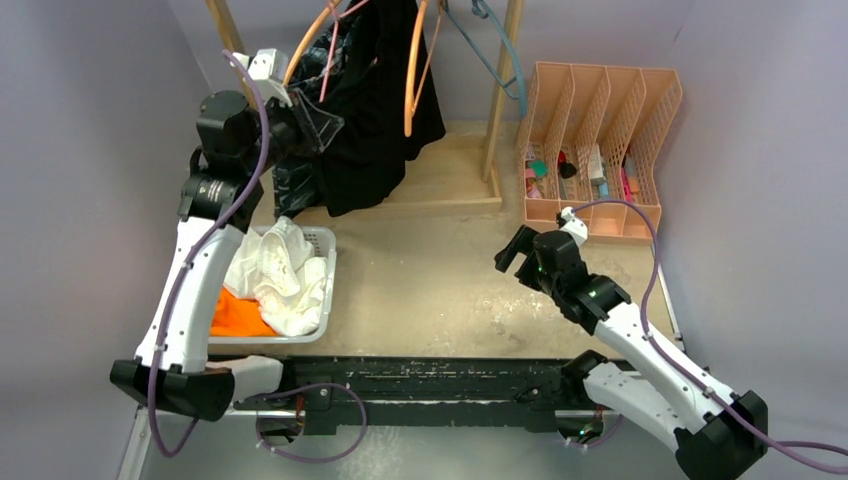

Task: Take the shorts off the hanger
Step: Pick up the hanger from the clothes rod.

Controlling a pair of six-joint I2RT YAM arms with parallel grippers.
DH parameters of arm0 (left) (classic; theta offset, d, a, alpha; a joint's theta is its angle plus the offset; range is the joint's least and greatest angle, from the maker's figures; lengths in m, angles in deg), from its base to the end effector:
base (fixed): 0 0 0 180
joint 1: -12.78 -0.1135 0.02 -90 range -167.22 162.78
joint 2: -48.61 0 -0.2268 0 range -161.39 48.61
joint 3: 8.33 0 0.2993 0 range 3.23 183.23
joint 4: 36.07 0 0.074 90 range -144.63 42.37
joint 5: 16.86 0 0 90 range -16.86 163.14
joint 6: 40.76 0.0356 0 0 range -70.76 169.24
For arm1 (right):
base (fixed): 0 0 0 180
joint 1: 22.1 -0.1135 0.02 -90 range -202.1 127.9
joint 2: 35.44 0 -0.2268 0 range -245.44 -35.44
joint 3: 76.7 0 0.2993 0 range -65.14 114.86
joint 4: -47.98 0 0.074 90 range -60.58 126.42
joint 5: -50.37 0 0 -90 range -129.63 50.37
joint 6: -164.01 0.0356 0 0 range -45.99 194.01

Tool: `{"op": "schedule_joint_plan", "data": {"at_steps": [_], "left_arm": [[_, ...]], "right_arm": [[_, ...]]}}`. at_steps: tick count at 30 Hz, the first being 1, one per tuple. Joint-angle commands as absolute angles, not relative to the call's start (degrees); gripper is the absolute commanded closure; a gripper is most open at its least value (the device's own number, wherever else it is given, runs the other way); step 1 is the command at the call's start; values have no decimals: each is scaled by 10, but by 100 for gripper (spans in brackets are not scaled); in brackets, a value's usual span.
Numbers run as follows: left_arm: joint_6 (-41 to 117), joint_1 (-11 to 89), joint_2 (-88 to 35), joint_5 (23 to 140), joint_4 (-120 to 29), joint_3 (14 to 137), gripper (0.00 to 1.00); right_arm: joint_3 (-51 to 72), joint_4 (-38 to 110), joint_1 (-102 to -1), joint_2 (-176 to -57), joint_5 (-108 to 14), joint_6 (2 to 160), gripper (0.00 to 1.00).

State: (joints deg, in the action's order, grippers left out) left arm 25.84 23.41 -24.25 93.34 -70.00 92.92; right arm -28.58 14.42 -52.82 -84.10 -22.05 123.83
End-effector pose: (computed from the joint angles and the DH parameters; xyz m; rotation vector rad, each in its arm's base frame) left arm 0.3156 -0.0717 0.4622 0.0838 1.7136 -0.7383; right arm 0.2280 0.1230 0.2204 0.5350 2.1081 0.4877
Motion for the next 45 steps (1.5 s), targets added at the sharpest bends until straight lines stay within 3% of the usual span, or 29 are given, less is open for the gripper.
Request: {"op": "schedule_joint_plan", "data": {"at_steps": [1,7,12,19,23,32,36,45], "left_arm": [[246,234,-183,938,-669,899,100],[151,234,-104,1028,-660,790,100],[155,234,-23,974,-732,738,100],[185,234,-1,1010,-858,718,100],[178,234,8,1095,-870,678,100],[187,244,25,1123,-910,591,100],[138,291,36,1076,-871,536,100],[78,510,-26,952,-756,492,100]], "right_arm": [[-268,164,-528,-825,-225,1230,1],[-264,162,-528,-823,-231,1240,1],[-275,185,-528,-793,-245,1243,1],[-292,202,-528,-768,-268,1250,1],[-292,191,-528,-772,-269,1260,1],[-284,207,-528,-772,-299,1241,1],[-271,244,-528,-764,-315,1192,1],[-276,323,-528,-758,-403,1128,6]]}}
